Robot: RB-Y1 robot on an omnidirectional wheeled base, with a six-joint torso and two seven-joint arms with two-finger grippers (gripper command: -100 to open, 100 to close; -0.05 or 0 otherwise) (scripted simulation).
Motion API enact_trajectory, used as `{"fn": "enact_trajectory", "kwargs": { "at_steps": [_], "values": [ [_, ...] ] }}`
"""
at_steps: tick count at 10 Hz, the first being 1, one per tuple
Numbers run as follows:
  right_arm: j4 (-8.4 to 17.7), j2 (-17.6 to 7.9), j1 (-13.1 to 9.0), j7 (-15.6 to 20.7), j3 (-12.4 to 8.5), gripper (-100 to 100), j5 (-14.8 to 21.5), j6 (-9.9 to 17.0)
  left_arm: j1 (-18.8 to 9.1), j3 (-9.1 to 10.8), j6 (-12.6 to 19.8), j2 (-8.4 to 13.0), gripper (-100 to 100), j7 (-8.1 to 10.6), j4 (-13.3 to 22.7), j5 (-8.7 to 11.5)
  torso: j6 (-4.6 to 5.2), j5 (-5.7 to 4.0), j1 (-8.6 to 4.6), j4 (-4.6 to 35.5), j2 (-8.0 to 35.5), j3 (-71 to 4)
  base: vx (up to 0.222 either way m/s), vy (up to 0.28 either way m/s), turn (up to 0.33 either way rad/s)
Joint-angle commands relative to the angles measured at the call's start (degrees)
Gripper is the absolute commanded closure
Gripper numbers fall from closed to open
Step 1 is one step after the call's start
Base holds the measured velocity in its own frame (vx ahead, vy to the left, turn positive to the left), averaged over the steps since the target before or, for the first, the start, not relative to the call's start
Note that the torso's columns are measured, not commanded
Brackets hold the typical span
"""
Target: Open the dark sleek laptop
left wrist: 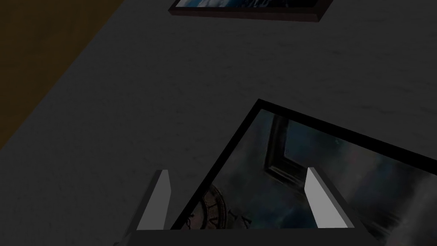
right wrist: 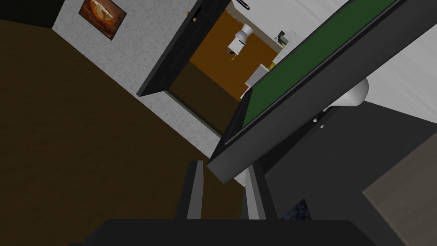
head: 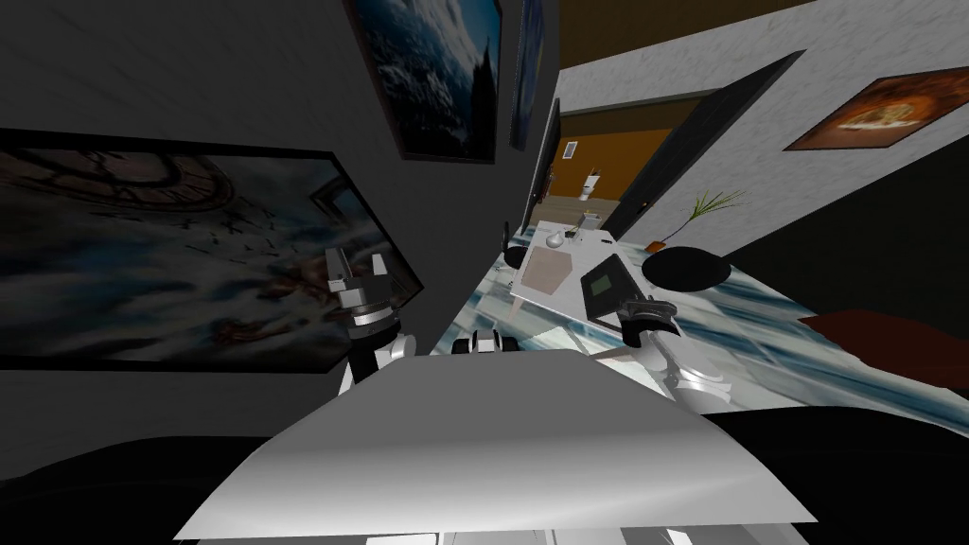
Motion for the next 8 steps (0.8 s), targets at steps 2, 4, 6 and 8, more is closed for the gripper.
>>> {"fn": "enact_trajectory", "kwargs": {
  "at_steps": [2, 4, 6, 8],
  "values": [
    [1.77, -2.03, -0.16, -2.11, 0.21, 100, -6.43, -2.13, 0.0, 0.0, 0.0, 0.0, 0, 0.0, 0.0, 0.0, -0.1, 0.05, 0.06, 0.02, 0.0, -0.01, -0.042, -0.044, -0.027],
    [2.24, -2.8, -0.28, -2.84, 0.09, 100, -9.1, -2.85, 0.0, 0.0, 0.0, 0.0, 0, 0.0, 0.0, 0.0, -0.09, 0.12, 0.23, 0.03, -0.01, -0.02, -0.029, -0.033, -0.011],
    [3.38, -2.38, -1.75, -3.95, 0.11, 100, -10.5, -3.49, 0.0, 0.0, 0.0, 0.0, 0, 0.0, 0.0, 0.0, -0.13, 0.29, 0.39, 0.1, -0.01, -0.05, -0.038, -0.044, -0.009],
    [4.92, -1.88, -2.95, -5.43, 0.51, 100, -12.87, -4.68, -0.01, 0.0, 0.0, 0.01, 0, 0.0, 0.0, 0.0, -0.16, 0.14, -0.08, 0.13, 0.12, 0.05, -0.103, -0.127, 0.03]
  ]
}}
